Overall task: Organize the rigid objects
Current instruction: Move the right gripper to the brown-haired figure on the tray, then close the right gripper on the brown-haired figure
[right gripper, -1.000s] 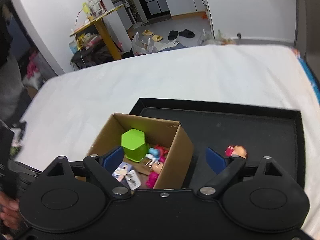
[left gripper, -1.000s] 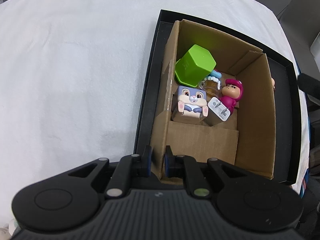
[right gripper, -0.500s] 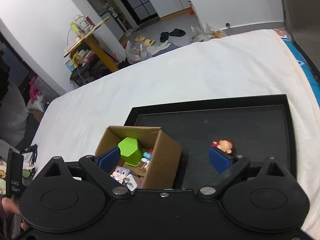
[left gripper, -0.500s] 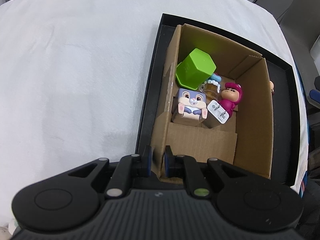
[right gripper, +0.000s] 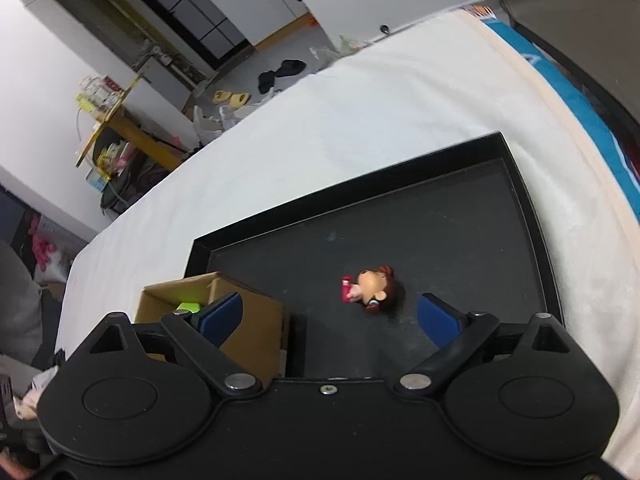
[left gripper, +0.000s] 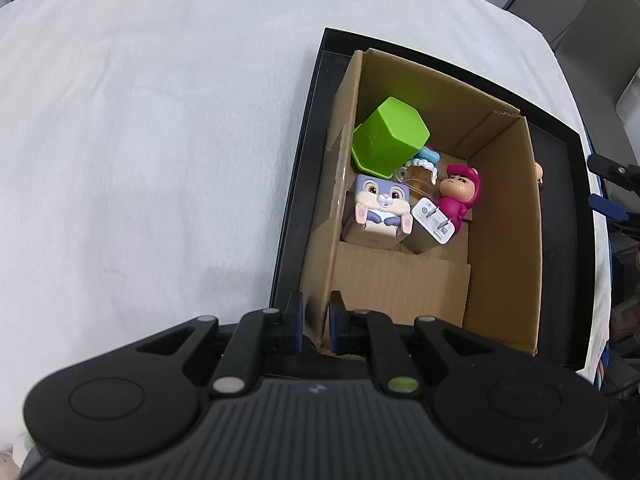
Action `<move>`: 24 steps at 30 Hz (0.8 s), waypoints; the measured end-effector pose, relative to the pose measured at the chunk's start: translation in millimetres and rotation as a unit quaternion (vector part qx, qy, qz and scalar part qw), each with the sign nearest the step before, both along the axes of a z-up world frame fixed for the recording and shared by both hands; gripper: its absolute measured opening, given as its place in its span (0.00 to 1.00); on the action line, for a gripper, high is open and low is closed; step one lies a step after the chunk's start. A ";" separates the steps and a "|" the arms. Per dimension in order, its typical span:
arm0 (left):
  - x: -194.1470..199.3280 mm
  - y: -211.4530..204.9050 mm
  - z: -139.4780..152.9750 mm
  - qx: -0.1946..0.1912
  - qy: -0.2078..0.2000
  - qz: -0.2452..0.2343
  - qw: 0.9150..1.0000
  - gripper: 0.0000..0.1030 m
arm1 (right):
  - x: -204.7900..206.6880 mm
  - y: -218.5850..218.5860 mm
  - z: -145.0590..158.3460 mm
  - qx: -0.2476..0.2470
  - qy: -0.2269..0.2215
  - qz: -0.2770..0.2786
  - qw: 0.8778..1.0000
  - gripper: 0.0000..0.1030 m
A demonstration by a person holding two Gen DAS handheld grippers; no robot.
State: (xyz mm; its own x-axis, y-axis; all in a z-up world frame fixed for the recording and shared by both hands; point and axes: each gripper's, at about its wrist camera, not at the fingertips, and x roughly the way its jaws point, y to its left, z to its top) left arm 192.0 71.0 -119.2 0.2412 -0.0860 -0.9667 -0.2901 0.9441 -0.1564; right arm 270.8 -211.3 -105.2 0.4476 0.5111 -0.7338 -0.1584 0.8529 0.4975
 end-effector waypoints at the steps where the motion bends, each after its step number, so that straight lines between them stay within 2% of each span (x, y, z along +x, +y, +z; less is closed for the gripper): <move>1: -0.1 -0.2 0.0 0.000 0.000 0.000 1.000 0.11 | 2.2 -0.1 -3.2 0.001 0.002 -0.004 1.000 0.90; 15: 0.7 -1.5 -0.7 0.007 0.003 -0.004 1.000 0.11 | 25.4 17.2 -50.5 -0.012 0.031 -0.017 0.999 0.65; 22: 0.4 -2.0 -2.8 0.007 0.003 -0.003 1.000 0.11 | 29.0 24.8 -62.2 -0.027 0.018 -0.019 0.999 0.58; 23: 0.1 -1.7 -3.3 0.007 0.003 -0.003 1.000 0.11 | 29.0 24.8 -62.8 -0.026 0.015 -0.021 0.999 0.56; 24: 0.2 -1.6 -3.9 0.006 0.004 -0.002 1.000 0.11 | 28.9 24.9 -62.7 -0.026 0.012 -0.021 0.999 0.43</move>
State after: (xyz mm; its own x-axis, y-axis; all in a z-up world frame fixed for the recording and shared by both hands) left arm 192.2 69.4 -123.1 0.2334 -0.0747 -0.9695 -0.2870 0.9473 -0.1421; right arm 299.7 -186.5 -167.9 0.4494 0.4523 -0.7703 -0.1093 0.8837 0.4551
